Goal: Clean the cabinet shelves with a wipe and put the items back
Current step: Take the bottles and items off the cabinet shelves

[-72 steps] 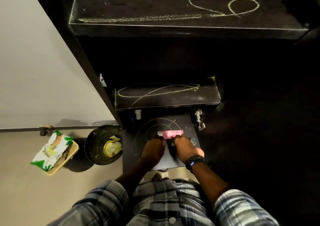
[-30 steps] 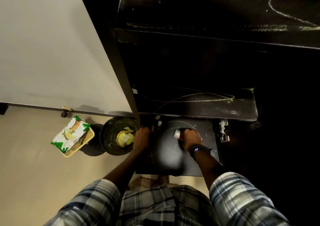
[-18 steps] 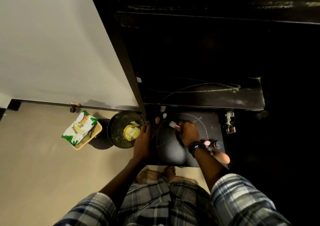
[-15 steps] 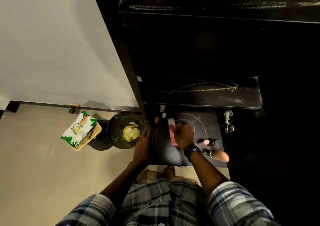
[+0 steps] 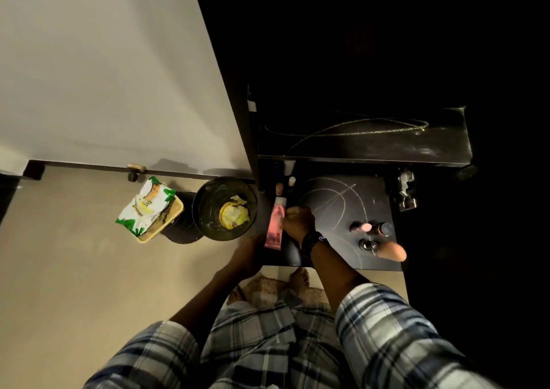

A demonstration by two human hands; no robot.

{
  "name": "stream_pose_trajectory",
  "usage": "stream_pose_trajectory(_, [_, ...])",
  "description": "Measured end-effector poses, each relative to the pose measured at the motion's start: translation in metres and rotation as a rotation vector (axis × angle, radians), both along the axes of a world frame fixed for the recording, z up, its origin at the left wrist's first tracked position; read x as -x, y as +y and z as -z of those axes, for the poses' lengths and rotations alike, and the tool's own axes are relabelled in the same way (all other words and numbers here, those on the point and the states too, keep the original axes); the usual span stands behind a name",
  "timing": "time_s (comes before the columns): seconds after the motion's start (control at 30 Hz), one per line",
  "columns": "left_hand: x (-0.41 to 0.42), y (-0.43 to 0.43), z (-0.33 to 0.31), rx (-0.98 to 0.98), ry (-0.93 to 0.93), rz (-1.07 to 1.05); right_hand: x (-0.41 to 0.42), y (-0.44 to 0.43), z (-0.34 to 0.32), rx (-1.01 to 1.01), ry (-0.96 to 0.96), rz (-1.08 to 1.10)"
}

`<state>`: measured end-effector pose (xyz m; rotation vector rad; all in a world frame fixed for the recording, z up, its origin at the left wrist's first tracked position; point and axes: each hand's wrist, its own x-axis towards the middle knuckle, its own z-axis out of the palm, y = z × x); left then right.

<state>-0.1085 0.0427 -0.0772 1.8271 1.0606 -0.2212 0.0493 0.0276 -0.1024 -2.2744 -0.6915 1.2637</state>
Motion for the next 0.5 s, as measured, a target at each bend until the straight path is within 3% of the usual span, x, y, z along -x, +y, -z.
stream_pose_trajectory(0.13, [-0.004, 0.0, 0.002, -0.1, 0.001, 0.011, -0.004, -0.009, -0.011, -0.055, -0.1, 0.005])
stream_pose_trajectory(0.33, [-0.059, -0.019, -0.01, -0.237, -0.088, 0.071, -0.042, -0.06, -0.058, -0.323, -0.469, 0.052])
stream_pose_trajectory(0.5, [-0.127, -0.043, -0.01, -0.262, -0.242, 0.213, -0.09, -0.101, -0.085, -0.239, -0.61, 0.119])
